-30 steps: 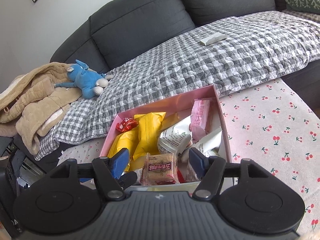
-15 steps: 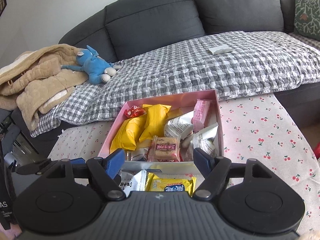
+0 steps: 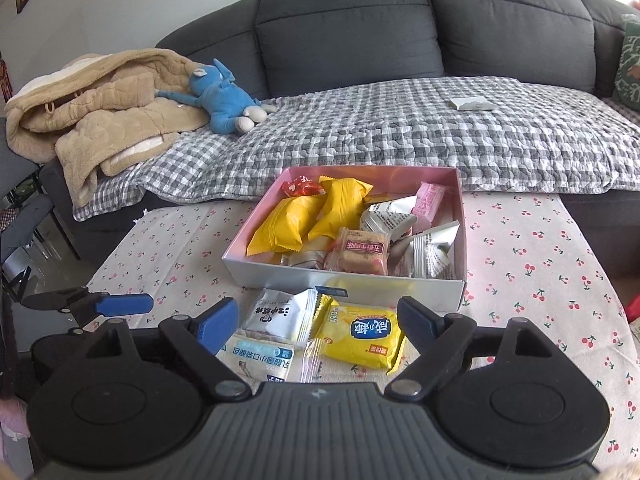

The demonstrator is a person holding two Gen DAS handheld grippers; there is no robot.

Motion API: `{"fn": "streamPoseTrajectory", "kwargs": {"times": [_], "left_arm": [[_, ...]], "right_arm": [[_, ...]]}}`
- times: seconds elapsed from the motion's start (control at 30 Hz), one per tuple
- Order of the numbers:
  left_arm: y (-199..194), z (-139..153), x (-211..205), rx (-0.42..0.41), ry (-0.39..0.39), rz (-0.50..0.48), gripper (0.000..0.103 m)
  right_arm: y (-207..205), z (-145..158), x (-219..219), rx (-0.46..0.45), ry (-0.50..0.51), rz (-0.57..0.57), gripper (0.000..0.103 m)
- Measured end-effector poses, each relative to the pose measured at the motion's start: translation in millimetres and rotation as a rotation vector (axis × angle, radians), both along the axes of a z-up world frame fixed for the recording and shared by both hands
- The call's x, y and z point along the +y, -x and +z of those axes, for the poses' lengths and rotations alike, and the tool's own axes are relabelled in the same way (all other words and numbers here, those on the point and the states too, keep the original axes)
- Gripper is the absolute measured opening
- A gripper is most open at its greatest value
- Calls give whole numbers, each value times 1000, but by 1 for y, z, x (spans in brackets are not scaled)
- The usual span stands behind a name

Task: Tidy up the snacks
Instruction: 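Withdraw both tools from the box back toward the remaining snacks, then grasp the orange biscuit packet with the left tool while the right tool grasps the white milk bun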

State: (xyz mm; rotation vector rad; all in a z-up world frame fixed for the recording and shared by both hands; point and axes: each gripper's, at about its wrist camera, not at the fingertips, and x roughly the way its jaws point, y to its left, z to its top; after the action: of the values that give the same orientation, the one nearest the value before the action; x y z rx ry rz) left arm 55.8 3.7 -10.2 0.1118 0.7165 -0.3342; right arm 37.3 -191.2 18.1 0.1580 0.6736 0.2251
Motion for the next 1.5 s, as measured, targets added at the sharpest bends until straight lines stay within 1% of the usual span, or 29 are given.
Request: {"fn": "streamPoseTrajectory", "kwargs": {"times": [0.07,0.23,0.37,0.6,0.7,0.87,1.0,1.13,1.23,1.3,1.33,1.4,1.47,1.5], "left_arm": [[3,-4,3,-2,-2,4,100],[9,-15,7,34,7,21,100],[14,-23,9,28,-25,19,100],[15,-37,22,50,-43,59,100],[15,-41,26,45,-56,72,100],[8,-50,30,26,-91,80,100],[-2,-59,32,29,-118,82,99],[-10,-64,31,50,-89,74,99],[-12,-64,25,46,-86,46,99],[-14,-65,20,45,-90,32,99],[-15,-66,18,43,-91,30,99],[-17,-65,16,37,-88,33,99],[-20,-65,17,44,-77,36,99],[-22,-65,18,49,-71,39,99]], "right_arm": [[4,-3,2,-7,11,4,89],[10,-11,8,-8,31,13,92],[16,-18,13,-6,86,32,93],[24,-31,13,13,134,41,95],[27,-36,12,19,153,42,95],[25,-44,12,48,167,39,95],[21,-49,17,49,192,53,95],[17,-51,23,32,201,97,94],[12,-52,31,12,218,162,90],[8,-53,35,6,216,200,80],[6,-53,37,5,211,217,77],[2,-54,41,-1,206,257,64],[-1,-55,44,-5,200,278,55],[-3,-56,45,-1,188,288,53]]}}
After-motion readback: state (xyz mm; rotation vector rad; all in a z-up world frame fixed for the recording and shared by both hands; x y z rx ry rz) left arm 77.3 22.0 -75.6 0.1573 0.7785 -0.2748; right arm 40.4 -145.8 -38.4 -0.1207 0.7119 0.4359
